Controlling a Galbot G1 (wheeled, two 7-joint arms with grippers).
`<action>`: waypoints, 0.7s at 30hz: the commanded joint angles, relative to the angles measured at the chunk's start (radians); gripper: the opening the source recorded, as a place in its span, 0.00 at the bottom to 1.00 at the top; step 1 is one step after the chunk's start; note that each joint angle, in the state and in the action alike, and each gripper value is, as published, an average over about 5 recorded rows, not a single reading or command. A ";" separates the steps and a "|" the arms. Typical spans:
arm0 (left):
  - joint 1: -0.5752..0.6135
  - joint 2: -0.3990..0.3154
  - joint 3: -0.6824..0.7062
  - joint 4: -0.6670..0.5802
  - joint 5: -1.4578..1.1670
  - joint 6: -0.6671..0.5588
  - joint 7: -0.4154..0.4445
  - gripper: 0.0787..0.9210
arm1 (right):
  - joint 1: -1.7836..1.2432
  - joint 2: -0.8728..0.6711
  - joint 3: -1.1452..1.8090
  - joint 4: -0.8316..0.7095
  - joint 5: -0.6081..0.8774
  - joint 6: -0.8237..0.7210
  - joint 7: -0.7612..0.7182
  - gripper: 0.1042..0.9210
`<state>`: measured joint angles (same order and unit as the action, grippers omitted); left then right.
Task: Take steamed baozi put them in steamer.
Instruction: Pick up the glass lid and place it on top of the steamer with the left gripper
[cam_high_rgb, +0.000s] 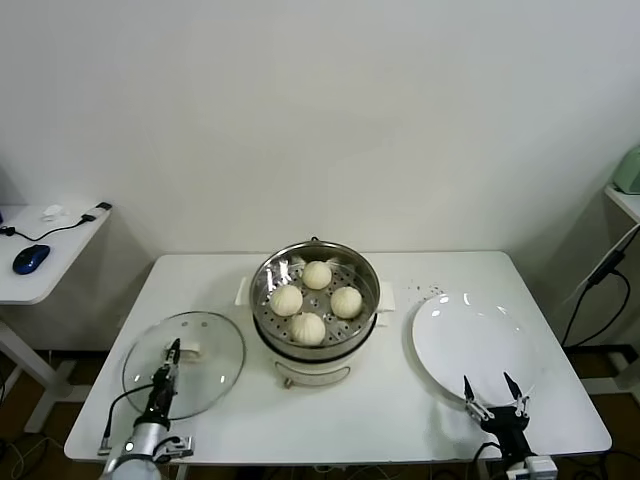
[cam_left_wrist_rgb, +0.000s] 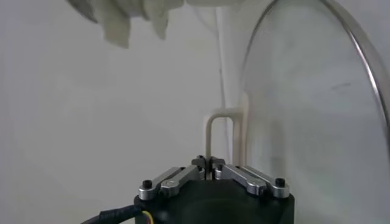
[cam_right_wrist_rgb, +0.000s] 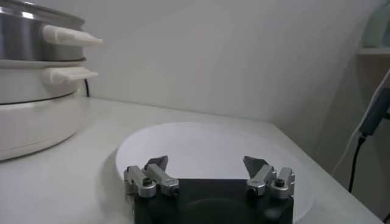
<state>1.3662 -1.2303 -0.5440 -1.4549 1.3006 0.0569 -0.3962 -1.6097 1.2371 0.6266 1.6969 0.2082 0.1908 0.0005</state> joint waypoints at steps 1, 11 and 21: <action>0.118 0.090 -0.043 -0.437 -0.199 0.139 0.276 0.07 | -0.004 -0.014 0.003 0.013 0.003 -0.008 0.000 0.88; 0.058 0.223 -0.038 -0.754 -0.317 0.462 0.533 0.07 | -0.005 -0.025 0.020 0.058 -0.007 -0.059 0.004 0.88; -0.166 0.102 0.424 -0.746 -0.046 0.638 0.587 0.07 | 0.008 -0.028 0.011 0.068 -0.011 -0.066 0.005 0.88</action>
<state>1.3711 -1.0758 -0.4805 -2.0579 1.1081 0.4623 0.0380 -1.6056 1.2124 0.6384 1.7537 0.1994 0.1364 0.0047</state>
